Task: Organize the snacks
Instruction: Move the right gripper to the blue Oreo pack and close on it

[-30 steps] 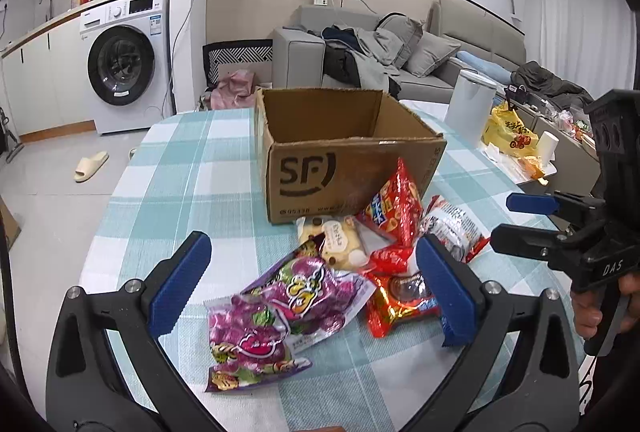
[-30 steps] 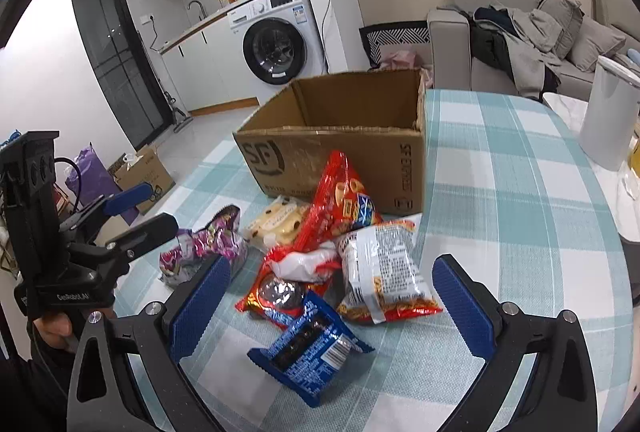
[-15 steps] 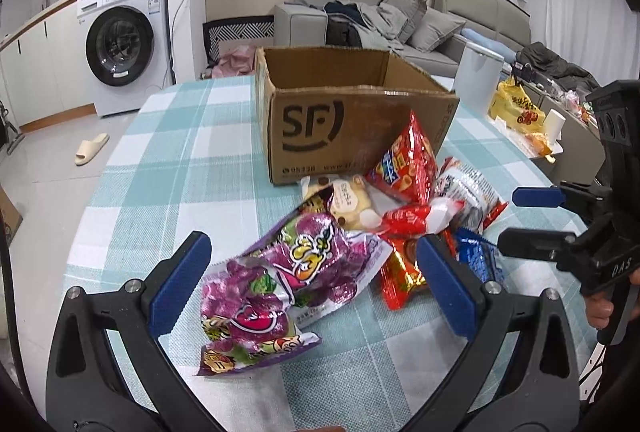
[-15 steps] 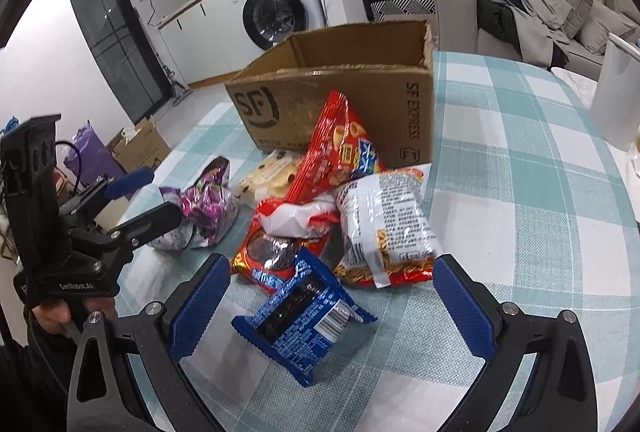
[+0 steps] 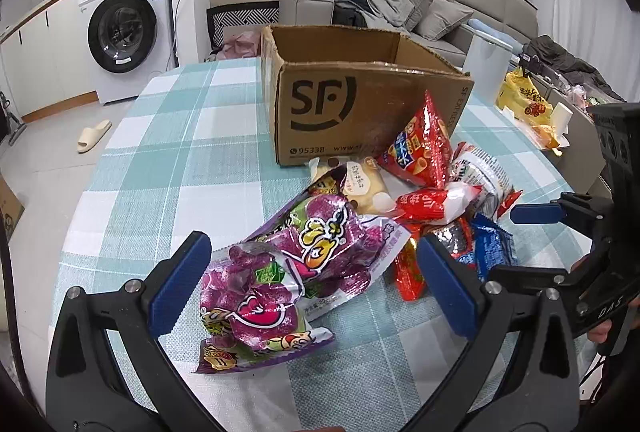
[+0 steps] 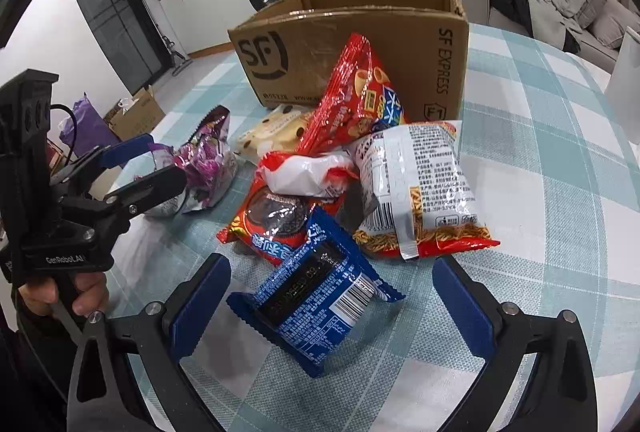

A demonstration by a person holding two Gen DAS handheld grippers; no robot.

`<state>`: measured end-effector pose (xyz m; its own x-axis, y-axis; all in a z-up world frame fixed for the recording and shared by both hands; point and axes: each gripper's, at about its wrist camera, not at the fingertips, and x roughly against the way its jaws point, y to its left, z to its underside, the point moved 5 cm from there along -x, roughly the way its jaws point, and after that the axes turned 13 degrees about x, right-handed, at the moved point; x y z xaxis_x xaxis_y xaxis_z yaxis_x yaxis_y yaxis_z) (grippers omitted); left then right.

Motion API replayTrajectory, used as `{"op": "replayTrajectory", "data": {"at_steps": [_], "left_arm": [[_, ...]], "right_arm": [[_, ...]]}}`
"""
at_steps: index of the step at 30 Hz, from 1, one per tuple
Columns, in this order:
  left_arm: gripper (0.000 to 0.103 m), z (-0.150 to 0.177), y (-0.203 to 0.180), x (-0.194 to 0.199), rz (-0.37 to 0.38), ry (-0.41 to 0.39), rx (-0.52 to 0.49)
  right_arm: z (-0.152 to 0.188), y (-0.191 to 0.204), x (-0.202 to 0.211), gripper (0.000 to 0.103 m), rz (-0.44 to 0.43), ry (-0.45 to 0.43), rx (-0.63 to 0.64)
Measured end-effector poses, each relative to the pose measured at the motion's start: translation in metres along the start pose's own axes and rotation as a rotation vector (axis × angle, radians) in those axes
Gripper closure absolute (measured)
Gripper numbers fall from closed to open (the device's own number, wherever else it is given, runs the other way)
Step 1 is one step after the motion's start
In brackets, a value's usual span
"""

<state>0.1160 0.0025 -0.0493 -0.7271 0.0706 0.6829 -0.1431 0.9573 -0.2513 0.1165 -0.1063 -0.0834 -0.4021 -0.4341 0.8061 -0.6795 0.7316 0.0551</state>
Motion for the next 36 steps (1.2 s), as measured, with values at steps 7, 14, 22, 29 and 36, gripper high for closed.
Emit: {"op": "replayTrajectory", "data": {"at_steps": [7, 14, 22, 29, 36], "left_arm": [[0.001, 0.004, 0.003, -0.009, -0.008, 0.019, 0.004], [0.001, 0.004, 0.009, -0.014, -0.011, 0.025, 0.010], [0.001, 0.007, 0.013, -0.022, -0.021, 0.046, 0.013], [0.001, 0.008, 0.018, -0.029, -0.033, 0.065, 0.037], [0.001, 0.008, 0.024, -0.036, -0.039, 0.076, 0.048]], "right_arm": [[0.007, 0.000, -0.008, 0.000, 0.042, 0.060, 0.042], [0.017, -0.013, -0.004, 0.000, 0.037, 0.093, 0.053], [0.026, -0.022, 0.000, 0.001, 0.049, 0.130, 0.077], [0.030, -0.022, 0.000, 0.022, 0.047, 0.144, 0.088], [0.031, -0.016, 0.008, 0.041, -0.003, 0.113, 0.111]]}}
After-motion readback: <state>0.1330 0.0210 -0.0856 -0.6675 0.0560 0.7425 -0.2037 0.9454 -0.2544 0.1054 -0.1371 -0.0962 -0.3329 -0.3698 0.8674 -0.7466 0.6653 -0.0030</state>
